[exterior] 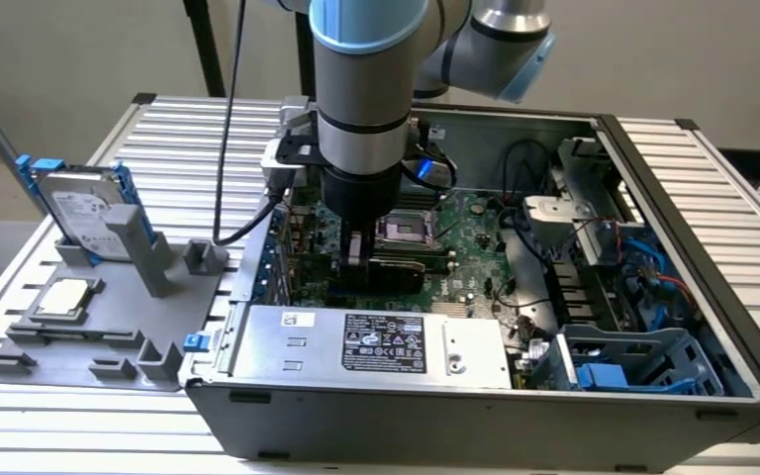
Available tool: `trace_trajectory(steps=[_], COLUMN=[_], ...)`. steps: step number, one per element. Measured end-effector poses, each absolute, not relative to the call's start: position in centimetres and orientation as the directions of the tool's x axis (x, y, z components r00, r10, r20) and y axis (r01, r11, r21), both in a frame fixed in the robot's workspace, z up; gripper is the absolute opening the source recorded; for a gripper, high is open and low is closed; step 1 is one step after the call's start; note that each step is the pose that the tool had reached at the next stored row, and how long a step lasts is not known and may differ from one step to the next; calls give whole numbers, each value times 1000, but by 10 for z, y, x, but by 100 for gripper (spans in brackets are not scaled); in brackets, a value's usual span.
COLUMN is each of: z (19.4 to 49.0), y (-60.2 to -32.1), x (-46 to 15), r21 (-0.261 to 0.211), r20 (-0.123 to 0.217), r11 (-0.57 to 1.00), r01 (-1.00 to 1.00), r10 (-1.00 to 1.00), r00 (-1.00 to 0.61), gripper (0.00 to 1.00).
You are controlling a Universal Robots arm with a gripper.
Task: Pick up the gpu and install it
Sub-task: 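Insert the gpu into the slot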
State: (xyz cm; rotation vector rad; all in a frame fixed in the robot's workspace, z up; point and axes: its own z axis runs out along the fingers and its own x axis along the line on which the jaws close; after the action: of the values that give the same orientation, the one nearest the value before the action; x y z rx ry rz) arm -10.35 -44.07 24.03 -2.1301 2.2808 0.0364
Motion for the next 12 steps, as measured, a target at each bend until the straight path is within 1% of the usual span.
trace_trajectory(steps=[12], z=[240], y=[-441], x=[-103], r21=[3], r20=[-31], r11=[68], r01=[-998], r10=[-997], r00=[-68], gripper=[60])
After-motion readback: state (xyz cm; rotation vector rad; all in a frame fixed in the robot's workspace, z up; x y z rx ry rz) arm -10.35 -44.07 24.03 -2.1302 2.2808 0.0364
